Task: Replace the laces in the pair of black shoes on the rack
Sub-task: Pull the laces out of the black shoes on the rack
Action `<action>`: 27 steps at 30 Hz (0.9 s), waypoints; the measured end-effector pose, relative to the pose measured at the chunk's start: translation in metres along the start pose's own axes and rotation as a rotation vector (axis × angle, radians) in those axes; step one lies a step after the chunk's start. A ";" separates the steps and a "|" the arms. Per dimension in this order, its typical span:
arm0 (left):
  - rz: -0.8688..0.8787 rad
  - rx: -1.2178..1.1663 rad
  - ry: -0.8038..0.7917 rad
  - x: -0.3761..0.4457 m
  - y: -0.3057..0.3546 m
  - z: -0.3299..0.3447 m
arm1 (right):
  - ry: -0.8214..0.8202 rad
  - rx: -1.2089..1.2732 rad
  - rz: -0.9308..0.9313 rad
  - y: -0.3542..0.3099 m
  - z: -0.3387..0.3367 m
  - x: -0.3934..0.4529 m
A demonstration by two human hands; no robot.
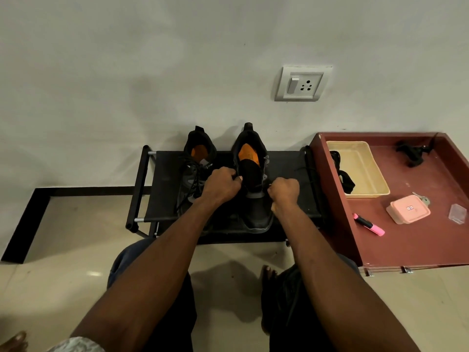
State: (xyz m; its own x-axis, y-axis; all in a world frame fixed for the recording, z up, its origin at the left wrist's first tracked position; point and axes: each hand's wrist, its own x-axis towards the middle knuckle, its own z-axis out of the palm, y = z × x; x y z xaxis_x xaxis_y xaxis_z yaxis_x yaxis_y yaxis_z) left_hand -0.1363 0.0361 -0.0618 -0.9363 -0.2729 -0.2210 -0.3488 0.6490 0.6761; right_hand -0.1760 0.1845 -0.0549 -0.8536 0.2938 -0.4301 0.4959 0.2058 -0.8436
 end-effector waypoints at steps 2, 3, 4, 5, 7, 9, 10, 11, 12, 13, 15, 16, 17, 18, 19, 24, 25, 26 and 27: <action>0.009 0.005 0.007 -0.001 0.000 0.002 | 0.002 -0.041 0.016 -0.002 -0.001 0.000; 0.010 0.004 0.015 -0.001 0.000 0.002 | -0.007 -0.192 -0.110 -0.005 -0.002 -0.006; 0.010 0.002 0.021 -0.002 0.000 0.002 | -0.012 -0.332 -0.290 -0.005 -0.003 -0.010; 0.009 0.001 0.024 -0.002 0.000 0.002 | -0.038 -0.440 -0.505 -0.004 -0.003 -0.013; 0.007 -0.001 0.015 -0.002 0.000 0.001 | -0.134 -0.638 -0.827 -0.001 0.000 -0.019; 0.010 -0.001 0.013 -0.002 0.000 0.001 | -0.237 -0.957 -0.933 0.010 0.004 -0.021; 0.011 0.002 0.016 -0.003 0.000 0.001 | -0.273 -1.071 -0.922 0.014 0.005 -0.022; 0.012 0.007 0.019 -0.003 0.000 0.001 | -0.293 -1.135 -0.896 0.016 0.005 -0.022; 0.012 0.014 0.022 -0.003 0.001 0.001 | -0.296 -1.148 -0.886 0.017 0.004 -0.020; 0.011 0.023 0.024 -0.004 0.001 0.001 | -0.294 -1.141 -0.886 0.018 0.003 -0.018; 0.008 0.038 0.026 -0.005 0.003 0.000 | -0.357 -1.067 -0.856 0.015 0.002 -0.016; 0.008 0.046 0.033 -0.005 0.004 -0.001 | -0.385 -0.944 -0.810 0.011 0.002 -0.015; 0.005 0.053 0.043 -0.006 0.004 -0.002 | -0.376 -0.786 -0.750 0.008 0.002 -0.012; 0.003 0.056 0.054 -0.006 0.004 -0.003 | -0.313 -0.625 -0.710 0.003 0.000 -0.013; 0.001 0.054 0.063 -0.005 0.003 -0.005 | -0.212 -0.484 -0.681 -0.004 -0.002 -0.014; -0.008 -0.035 0.050 -0.002 -0.003 -0.007 | 0.246 0.184 -0.317 -0.030 -0.017 -0.002; -0.009 -0.038 0.030 -0.002 -0.002 -0.004 | 0.248 0.205 -0.251 -0.030 -0.018 0.000; -0.009 -0.038 0.011 -0.003 -0.002 -0.001 | 0.237 0.122 -0.241 -0.029 -0.019 -0.001; -0.007 -0.039 0.001 -0.003 -0.002 0.003 | 0.225 -0.054 -0.289 -0.026 -0.018 -0.002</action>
State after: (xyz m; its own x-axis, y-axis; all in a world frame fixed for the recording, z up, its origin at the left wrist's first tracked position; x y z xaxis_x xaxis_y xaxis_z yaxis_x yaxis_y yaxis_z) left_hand -0.1329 0.0380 -0.0650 -0.9337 -0.2783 -0.2252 -0.3536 0.6185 0.7018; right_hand -0.1846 0.1953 -0.0259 -0.9061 0.4134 -0.0900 0.2526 0.3579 -0.8989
